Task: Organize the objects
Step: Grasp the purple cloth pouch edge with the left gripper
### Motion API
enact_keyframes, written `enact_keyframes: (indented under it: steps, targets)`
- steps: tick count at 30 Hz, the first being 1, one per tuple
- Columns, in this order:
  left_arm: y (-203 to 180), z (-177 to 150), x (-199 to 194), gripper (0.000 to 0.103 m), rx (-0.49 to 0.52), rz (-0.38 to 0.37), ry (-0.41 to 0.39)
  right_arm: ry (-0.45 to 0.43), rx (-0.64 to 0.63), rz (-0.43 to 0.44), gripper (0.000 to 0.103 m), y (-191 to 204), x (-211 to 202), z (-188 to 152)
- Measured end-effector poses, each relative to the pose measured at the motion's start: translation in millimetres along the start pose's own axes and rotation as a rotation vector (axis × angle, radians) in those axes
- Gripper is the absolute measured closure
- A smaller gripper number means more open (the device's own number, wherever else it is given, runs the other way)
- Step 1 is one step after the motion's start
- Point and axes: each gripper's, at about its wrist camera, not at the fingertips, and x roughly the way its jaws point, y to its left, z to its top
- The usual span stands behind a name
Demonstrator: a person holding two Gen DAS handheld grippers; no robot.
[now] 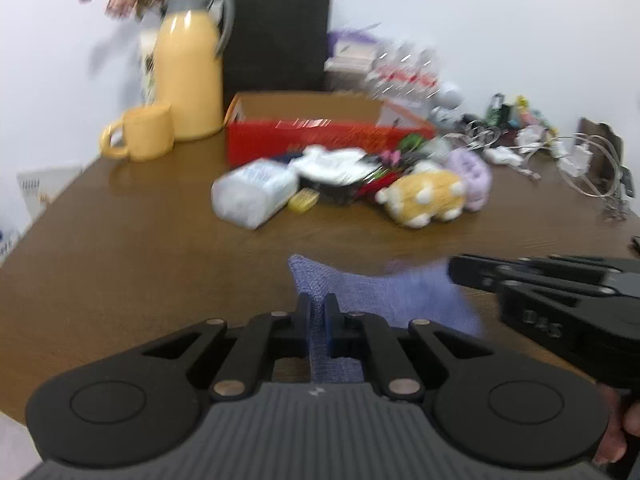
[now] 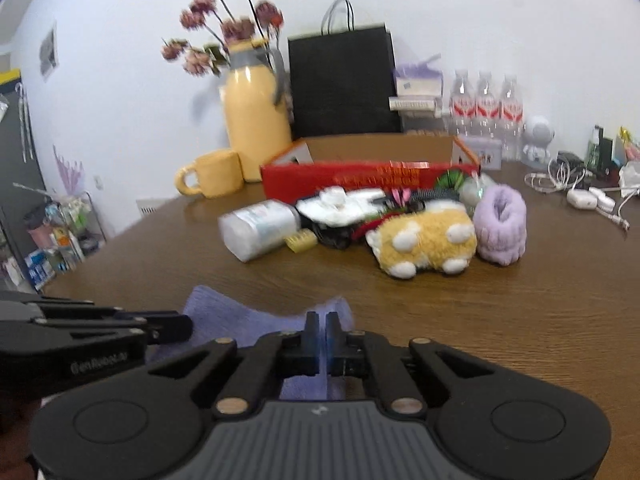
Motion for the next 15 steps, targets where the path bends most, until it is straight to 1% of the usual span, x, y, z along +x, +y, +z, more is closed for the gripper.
enact_keyframes:
  steps: [2, 5, 7, 10, 11, 12, 13, 15]
  targets:
    - [-3.5, 7.0, -11.7, 0.096, 0.005, -0.007, -0.02, -0.022, -0.012, 0.007, 0.101, 8.0, -11.6, 5.4]
    - [-3.5, 20.9, -19.8, 0.096, 0.012, -0.009, -0.07, -0.059, -0.039, 0.016, 0.101, 15.7, -25.5, 17.3]
    - [-0.8, 30.6, -17.0, 0.096, 0.008, -0.014, -0.092, -0.083, -0.054, 0.006, 0.102, 15.2, -29.5, 25.5]
    - [9.1, 49.2, -4.2, 0.097, -0.025, -0.04, -0.089, -0.098, -0.044, -0.02, 0.102, 3.1, -26.7, 40.2]
    - [11.2, 57.4, 0.8, 0.097, -0.026, -0.046, -0.085, -0.095, -0.031, -0.017, 0.102, -4.2, -22.8, 46.4]
    - [11.6, 64.5, 5.5, 0.097, -0.012, -0.043, -0.083, -0.078, -0.013, -0.007, 0.099, -11.3, -16.2, 50.7]
    - [11.9, 68.2, 10.0, 0.097, 0.006, -0.034, -0.086, -0.044, 0.014, 0.016, 0.092, -19.6, -7.0, 53.4]
    - [13.3, 66.4, 23.6, 0.097, 0.035, 0.006, -0.061, 0.033, 0.086, 0.064, 0.088, -35.6, 13.1, 49.6]
